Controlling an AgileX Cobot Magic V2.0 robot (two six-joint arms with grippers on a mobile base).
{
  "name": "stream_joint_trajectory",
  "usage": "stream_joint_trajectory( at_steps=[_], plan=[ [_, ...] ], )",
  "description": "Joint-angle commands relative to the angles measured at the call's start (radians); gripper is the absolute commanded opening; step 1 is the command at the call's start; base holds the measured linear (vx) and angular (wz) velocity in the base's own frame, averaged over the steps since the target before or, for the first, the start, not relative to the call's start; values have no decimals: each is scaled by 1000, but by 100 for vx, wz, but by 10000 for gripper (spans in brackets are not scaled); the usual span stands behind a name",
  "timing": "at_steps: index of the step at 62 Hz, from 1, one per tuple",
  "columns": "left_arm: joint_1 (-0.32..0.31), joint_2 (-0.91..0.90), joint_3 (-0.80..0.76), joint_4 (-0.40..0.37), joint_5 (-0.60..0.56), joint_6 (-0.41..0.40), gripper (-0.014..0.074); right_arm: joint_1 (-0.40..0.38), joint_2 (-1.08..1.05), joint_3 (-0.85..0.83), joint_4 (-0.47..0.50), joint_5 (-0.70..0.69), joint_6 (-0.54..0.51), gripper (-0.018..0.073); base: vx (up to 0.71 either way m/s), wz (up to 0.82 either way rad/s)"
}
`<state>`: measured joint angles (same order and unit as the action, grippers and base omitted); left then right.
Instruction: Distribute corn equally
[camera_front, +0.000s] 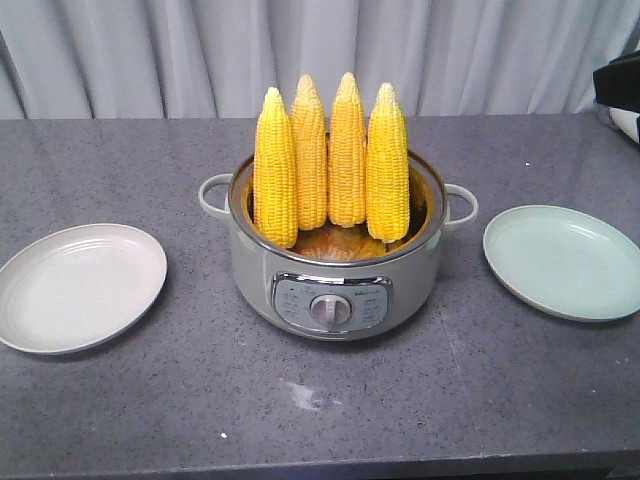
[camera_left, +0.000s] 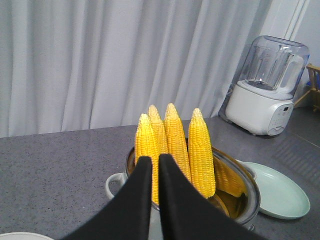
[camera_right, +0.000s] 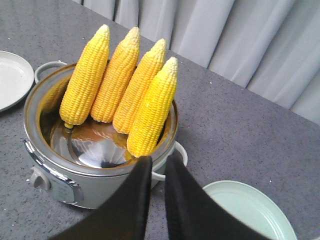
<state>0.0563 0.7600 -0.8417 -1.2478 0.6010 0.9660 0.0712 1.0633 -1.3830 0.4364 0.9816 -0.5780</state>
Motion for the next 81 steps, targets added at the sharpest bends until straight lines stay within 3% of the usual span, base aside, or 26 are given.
stream_joint_trajectory(
  at_steps=[1,12,19,27,34,41,53,66,81],
  plan=[
    [-2,3,-34,-46,-12,5,97,-1,-7,-31,42,-68,-23,228,0,0],
    [-2,3,-34,-48,-12,4,288,-1,-7,-31,75,-65,-23,547,0,0],
    [-2,3,-34,-48,-13,0,397,-1,-7,-31,71,-66,-23,656,0,0],
    [-2,3,-34,-50,-17,0,472,-1,-3,-31,90,-68,-22,657,0,0],
    [-2,3,-34,-50,-17,0,475,-1,38,-32,126,-116,-25,637,0,0],
    [-2,3,-34,-50,-22,0,475,-1,140,-61,203,-141,-114,631,0,0],
    [-2,3,-34,-49,-28,0,475,5,413,-307,314,-146,-169,630,0,0],
    [-2,3,-34,-50,-33,0,475,59,649,-531,296,-139,-147,624,0,0],
    [-2,3,-34,-50,-35,0,475,69,789,-562,300,-154,-120,614,0,0]
  ],
)
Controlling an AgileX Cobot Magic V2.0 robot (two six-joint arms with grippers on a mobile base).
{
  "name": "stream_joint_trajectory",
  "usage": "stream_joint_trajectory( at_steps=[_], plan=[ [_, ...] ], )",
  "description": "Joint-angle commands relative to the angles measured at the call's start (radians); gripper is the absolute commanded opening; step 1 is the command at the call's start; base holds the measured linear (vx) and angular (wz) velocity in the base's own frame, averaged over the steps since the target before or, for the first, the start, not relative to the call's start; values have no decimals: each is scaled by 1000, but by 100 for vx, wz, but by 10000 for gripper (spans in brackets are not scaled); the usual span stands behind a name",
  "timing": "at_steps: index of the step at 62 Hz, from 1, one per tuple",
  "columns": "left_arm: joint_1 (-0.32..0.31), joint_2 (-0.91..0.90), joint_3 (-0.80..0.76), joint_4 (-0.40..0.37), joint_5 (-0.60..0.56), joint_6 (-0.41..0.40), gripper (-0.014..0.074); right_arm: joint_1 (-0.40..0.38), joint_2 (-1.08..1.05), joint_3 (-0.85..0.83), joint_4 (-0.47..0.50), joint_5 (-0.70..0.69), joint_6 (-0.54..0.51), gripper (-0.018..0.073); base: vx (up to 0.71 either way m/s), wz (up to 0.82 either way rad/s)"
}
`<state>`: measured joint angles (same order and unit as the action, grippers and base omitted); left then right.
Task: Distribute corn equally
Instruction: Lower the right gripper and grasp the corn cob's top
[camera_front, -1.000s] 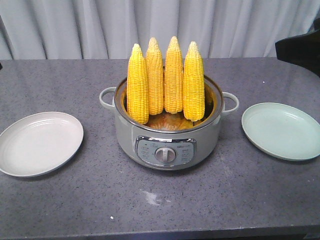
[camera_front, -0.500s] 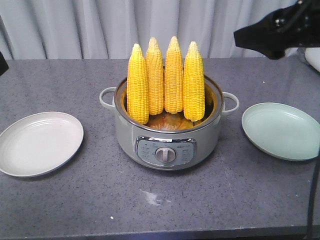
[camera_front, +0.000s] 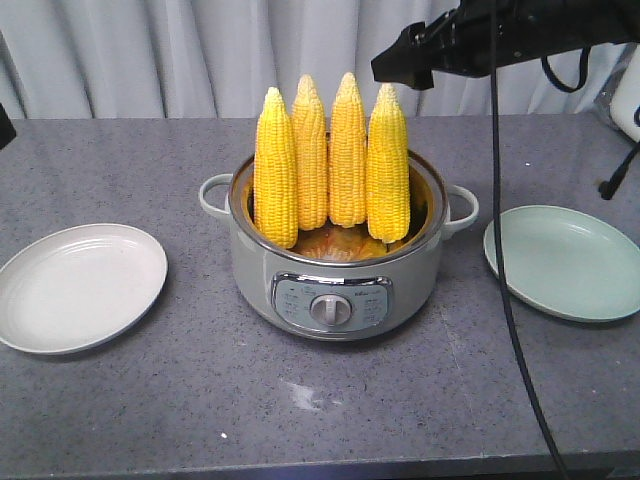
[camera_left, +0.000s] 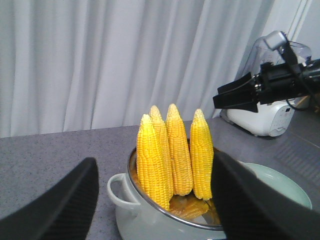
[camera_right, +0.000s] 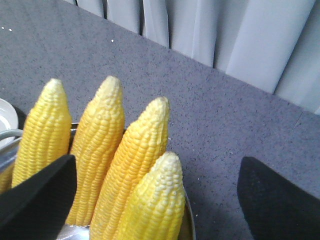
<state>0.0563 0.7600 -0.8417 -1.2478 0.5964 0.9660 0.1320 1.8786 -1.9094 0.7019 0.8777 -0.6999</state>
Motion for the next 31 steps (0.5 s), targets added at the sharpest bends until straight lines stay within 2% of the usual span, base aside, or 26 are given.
stream_joint_trajectory(
  at_steps=[1,21,31],
  plan=[
    [-2,3,-34,-50,-31,0,475,8,-21,-36,34,-50,2,613,0,0],
    [-2,3,-34,-50,-31,0,475,20,64,-36,25,-50,5,592,0,0],
    [-2,3,-34,-50,-31,0,475,20,73,-36,23,-14,13,509,0,0]
  ],
)
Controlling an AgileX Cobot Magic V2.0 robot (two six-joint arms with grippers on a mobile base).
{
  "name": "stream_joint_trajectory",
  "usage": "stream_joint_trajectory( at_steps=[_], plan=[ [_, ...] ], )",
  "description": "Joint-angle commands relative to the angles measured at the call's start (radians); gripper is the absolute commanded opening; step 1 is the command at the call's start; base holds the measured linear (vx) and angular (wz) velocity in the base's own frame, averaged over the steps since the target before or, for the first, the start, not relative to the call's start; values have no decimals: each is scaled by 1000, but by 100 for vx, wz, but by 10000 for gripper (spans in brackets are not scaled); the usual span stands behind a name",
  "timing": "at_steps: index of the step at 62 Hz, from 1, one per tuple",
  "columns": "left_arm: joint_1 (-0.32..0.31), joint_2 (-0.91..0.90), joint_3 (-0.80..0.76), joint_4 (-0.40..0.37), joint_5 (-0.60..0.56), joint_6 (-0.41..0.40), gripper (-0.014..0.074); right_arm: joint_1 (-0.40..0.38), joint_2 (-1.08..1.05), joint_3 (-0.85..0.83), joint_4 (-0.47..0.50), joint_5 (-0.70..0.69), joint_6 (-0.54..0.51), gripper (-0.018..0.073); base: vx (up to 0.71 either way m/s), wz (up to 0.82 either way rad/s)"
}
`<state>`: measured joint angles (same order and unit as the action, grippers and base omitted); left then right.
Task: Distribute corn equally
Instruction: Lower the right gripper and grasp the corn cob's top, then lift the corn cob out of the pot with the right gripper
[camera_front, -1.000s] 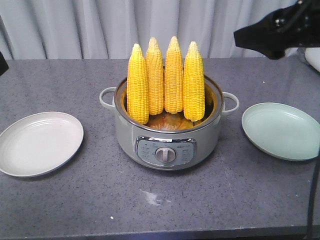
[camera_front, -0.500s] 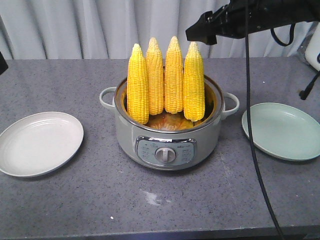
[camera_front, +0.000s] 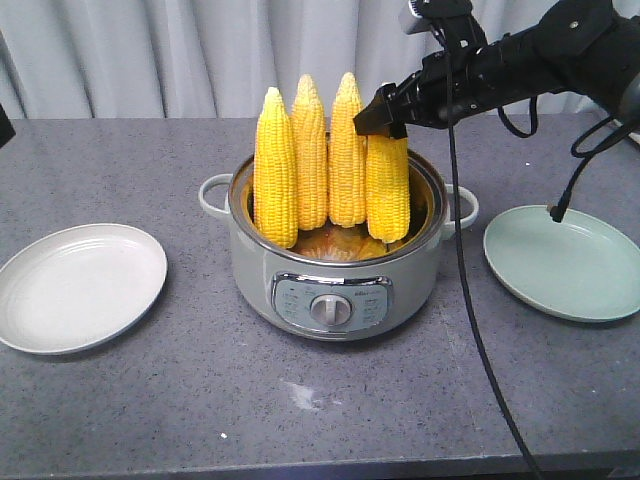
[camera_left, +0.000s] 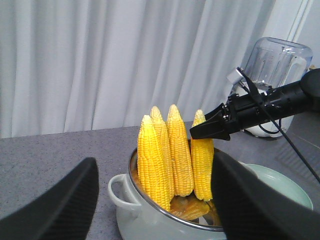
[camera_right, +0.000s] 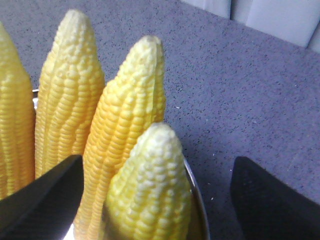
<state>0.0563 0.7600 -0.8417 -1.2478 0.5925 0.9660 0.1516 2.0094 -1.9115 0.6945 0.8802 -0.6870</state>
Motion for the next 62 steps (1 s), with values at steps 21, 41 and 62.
stream_joint_trajectory(
  at_steps=[21,41,62],
  plan=[
    [-2,3,-34,-50,-27,0,475,-2,-69,-34,28,31,1,79,0,0],
    [-2,3,-34,-49,-28,0,470,-3,-204,-34,89,-24,0,-8,0,0],
    [-2,3,-34,-47,-25,0,459,-26,-503,-34,-11,-43,141,-5,0,0]
  ],
)
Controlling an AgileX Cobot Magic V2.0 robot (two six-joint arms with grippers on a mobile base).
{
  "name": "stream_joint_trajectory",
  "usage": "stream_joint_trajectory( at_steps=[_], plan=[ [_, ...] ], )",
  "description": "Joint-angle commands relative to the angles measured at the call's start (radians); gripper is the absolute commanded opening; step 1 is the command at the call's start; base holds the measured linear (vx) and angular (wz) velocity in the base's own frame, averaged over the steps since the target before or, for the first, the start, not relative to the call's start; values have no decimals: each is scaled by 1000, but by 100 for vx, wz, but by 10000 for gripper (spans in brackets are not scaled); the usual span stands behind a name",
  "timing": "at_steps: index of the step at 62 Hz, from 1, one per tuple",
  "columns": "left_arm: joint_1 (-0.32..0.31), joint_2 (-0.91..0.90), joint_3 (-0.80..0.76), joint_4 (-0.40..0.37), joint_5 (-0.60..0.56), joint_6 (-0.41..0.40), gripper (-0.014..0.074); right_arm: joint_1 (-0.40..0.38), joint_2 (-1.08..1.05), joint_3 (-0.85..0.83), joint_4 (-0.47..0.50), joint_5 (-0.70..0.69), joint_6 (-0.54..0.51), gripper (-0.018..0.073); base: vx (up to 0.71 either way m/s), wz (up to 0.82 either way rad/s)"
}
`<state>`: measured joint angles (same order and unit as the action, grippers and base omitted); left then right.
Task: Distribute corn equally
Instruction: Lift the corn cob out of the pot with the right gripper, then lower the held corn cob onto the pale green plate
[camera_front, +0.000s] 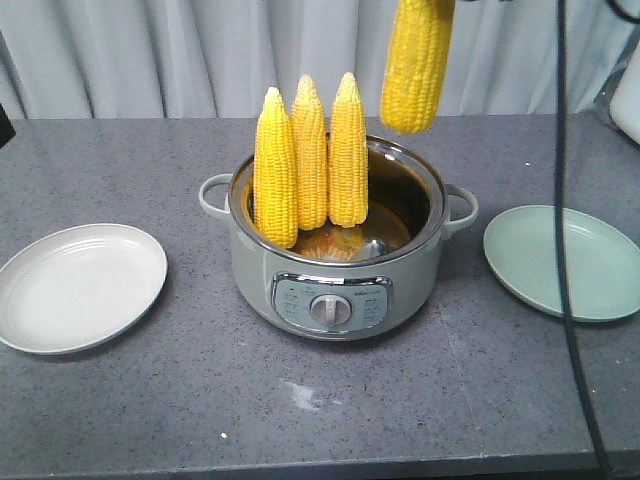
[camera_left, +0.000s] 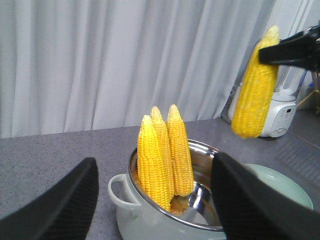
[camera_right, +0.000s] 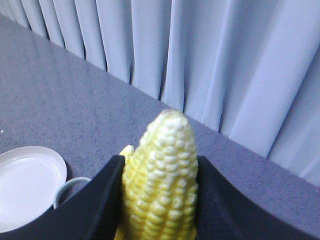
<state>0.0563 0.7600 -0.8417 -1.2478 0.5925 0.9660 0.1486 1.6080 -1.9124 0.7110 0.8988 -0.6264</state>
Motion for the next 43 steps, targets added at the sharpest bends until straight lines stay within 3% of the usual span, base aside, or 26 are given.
stream_joint_trajectory(
  at_steps=[1,14,25,31,43],
  plan=[
    [-2,3,-34,-47,-24,0,459,-28,-112,-33,-37,-58,101,-5,0,0],
    [-2,3,-34,-47,-22,0,459,-240,-212,-33,-240,76,268,-4,0,0],
    [-2,3,-34,-47,-22,0,459,-448,-150,-33,-257,232,305,-4,0,0],
    [-2,3,-34,-47,-22,0,459,-500,-64,-33,-254,296,305,-4,0,0],
    [-2,3,-34,-47,-21,0,459,-509,145,-33,-186,365,296,-4,0,0]
  ],
)
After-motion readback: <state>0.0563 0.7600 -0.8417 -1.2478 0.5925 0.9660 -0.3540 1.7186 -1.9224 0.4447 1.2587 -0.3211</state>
